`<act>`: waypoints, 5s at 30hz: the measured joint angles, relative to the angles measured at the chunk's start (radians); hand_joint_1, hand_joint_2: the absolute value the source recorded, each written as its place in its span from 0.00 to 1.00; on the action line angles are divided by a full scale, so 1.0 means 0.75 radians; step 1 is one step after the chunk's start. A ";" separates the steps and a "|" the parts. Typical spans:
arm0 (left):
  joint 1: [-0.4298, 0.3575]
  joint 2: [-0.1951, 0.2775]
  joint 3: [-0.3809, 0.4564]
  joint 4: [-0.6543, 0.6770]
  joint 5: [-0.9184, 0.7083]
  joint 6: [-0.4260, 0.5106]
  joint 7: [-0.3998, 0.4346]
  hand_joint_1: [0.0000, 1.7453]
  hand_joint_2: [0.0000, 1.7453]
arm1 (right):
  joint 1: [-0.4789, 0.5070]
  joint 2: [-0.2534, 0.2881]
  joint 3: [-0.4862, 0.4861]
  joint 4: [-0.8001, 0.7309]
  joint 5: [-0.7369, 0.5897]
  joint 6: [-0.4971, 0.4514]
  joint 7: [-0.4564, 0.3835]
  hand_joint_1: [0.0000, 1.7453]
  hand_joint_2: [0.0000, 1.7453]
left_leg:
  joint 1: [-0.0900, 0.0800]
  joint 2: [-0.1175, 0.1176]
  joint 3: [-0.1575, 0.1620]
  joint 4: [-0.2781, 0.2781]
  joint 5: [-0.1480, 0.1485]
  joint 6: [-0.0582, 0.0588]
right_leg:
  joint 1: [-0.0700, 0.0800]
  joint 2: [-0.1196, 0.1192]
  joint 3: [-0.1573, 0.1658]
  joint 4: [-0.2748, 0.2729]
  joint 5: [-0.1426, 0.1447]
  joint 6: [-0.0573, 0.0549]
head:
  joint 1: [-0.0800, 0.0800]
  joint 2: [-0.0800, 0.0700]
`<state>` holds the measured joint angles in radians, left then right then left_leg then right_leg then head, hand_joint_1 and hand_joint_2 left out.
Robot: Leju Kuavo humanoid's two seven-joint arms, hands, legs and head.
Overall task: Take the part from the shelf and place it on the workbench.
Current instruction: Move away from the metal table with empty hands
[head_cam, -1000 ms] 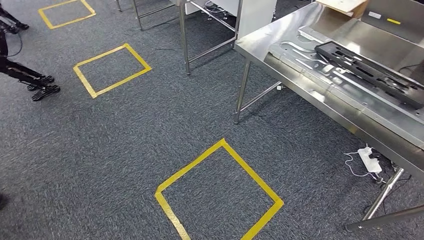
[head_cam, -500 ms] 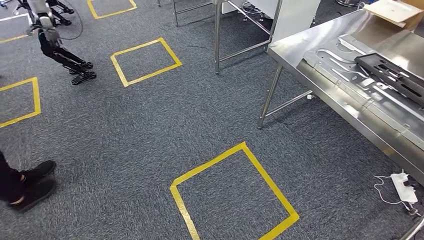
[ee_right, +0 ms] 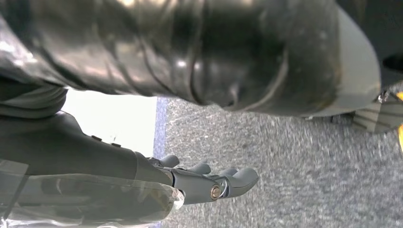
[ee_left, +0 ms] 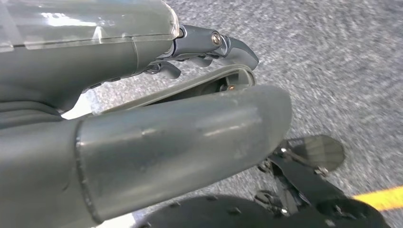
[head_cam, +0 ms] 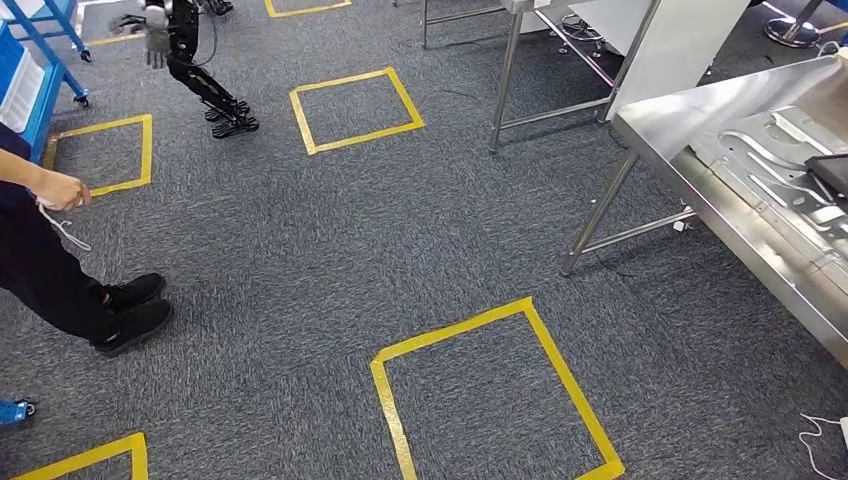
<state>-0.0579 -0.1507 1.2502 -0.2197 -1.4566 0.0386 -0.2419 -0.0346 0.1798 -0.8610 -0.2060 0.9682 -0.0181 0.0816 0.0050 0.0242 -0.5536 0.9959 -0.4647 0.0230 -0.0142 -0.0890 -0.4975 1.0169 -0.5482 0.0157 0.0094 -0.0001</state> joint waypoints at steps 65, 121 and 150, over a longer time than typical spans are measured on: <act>-0.007 -0.011 -0.017 0.000 -0.020 0.018 0.029 0.00 0.00 | 0.016 0.018 -0.017 0.001 0.044 0.015 -0.012 0.00 0.00 | -0.011 -0.042 0.024 -0.017 0.002 0.032 | 0.002 0.108 -0.167 0.308 -0.134 -0.018 | -0.001 0.000; -0.004 -0.008 -0.026 0.000 -0.027 0.013 0.021 0.00 0.00 | 0.009 0.008 -0.031 0.002 0.083 0.025 -0.007 0.00 0.00 | -0.018 0.022 -0.017 0.032 -0.007 -0.002 | 0.003 -0.037 -0.020 0.030 0.007 -0.021 | -0.007 0.000; -0.002 -0.009 -0.027 0.000 -0.016 0.007 0.020 0.00 0.00 | 0.022 0.007 -0.055 0.001 0.067 0.007 -0.019 0.00 0.00 | -0.011 -0.027 -0.021 0.035 -0.010 -0.010 | -0.010 0.092 0.019 0.014 -0.010 -0.016 | -0.009 0.000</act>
<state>-0.0593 -0.1572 1.2300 -0.2197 -1.4688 0.0436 -0.2273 -0.0178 0.1852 -0.9023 -0.2056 1.0183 -0.0129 0.0674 -0.0029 0.0038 -0.5693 1.0219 -0.4720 0.0153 -0.0217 -0.0197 -0.4834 1.0272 -0.5558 0.0039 0.0028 -0.0001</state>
